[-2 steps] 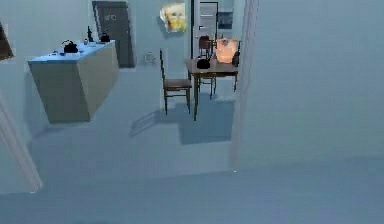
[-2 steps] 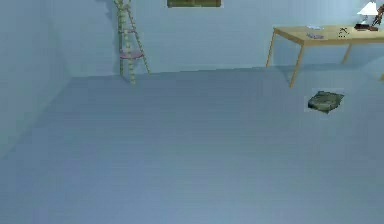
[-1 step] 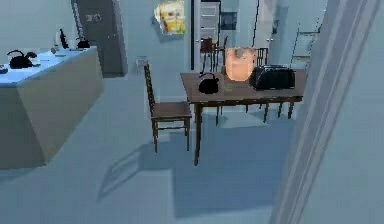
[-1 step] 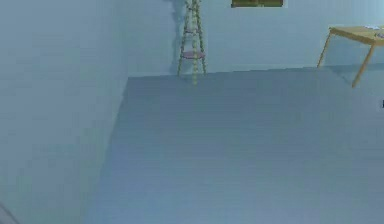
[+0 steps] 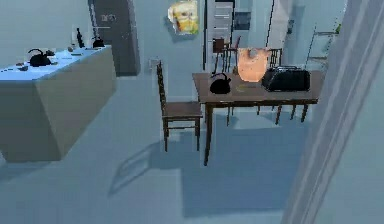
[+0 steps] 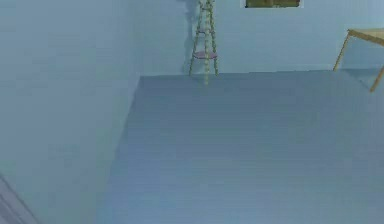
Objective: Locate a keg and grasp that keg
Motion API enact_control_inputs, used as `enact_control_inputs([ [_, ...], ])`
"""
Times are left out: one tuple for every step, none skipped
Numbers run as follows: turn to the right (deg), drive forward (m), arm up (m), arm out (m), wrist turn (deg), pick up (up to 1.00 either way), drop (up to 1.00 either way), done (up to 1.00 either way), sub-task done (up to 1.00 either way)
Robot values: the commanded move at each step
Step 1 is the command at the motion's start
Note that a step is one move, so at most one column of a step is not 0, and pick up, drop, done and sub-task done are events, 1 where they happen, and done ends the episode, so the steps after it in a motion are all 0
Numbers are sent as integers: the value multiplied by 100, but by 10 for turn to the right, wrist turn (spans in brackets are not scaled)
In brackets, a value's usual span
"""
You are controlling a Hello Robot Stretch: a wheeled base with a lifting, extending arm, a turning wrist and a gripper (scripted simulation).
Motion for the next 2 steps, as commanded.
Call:
enact_control_inputs([
  [0, 75, 0, 0, 0, 0, 0, 0, 0],
  [240, 0, 0, 0, 0, 0, 0, 0, 0],
])
